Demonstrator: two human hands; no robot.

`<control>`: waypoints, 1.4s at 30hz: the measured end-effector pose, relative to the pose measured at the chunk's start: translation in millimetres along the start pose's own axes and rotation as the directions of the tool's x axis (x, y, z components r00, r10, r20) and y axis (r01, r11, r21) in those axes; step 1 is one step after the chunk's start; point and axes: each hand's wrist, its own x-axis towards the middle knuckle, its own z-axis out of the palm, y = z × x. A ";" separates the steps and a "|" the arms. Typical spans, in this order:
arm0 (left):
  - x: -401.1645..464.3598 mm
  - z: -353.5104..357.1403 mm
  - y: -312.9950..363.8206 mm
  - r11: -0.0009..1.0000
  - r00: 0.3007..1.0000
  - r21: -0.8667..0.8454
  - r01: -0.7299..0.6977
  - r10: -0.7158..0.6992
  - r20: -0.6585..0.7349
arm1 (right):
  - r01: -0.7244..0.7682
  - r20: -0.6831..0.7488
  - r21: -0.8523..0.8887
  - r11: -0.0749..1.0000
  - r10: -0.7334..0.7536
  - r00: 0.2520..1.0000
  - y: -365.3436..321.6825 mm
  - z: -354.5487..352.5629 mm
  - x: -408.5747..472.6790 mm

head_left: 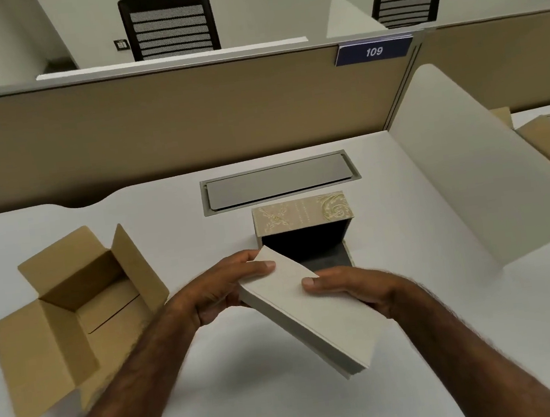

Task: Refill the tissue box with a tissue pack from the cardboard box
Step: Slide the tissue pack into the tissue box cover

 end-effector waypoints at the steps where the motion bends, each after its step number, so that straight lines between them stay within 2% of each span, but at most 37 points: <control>1: 5.4 3.1 -2.4 1.000 1.000 -0.022 0.004 -0.005 -0.028 | 0.003 -0.021 -0.010 1.000 -0.004 1.000 4.7 -10.1 -2.5; 5: 23.1 9.4 -14.9 0.993 0.991 -0.121 0.007 -0.023 -0.131 | 0.019 -0.134 0.037 0.999 -0.014 0.991 30.8 -50.5 -5.2; 8: 34.3 14.2 -27.8 0.977 0.983 -0.215 -0.009 -0.030 -0.179 | 0.062 -0.116 0.151 0.987 -0.044 0.992 48.5 -76.7 -4.6; 13: 54.3 26.4 -50.2 0.934 0.962 -0.355 -0.028 -0.070 -0.262 | 0.165 -0.222 0.380 0.910 -0.084 0.971 71.3 -104.3 8.9; 16: 68.2 34.1 -59.6 0.920 0.953 -0.390 -0.037 -0.084 -0.290 | 0.210 -0.276 0.438 0.874 -0.091 0.957 76.3 -113.9 20.3; 23: 95.1 42.8 -65.3 0.929 0.936 -0.369 -0.013 -0.119 -0.332 | 0.263 -0.425 0.340 0.903 -0.102 0.899 69.6 -123.2 45.1; 33: 116.6 44.5 -69.8 0.948 0.906 -0.318 -0.017 -0.119 -0.405 | 0.229 -0.515 0.193 0.954 -0.100 0.851 53.5 -127.8 65.2; 42: 121.2 47.8 -65.8 0.977 0.883 -0.207 0.046 -0.137 -0.448 | 0.149 -0.551 0.095 0.984 -0.073 0.831 50.9 -130.7 70.4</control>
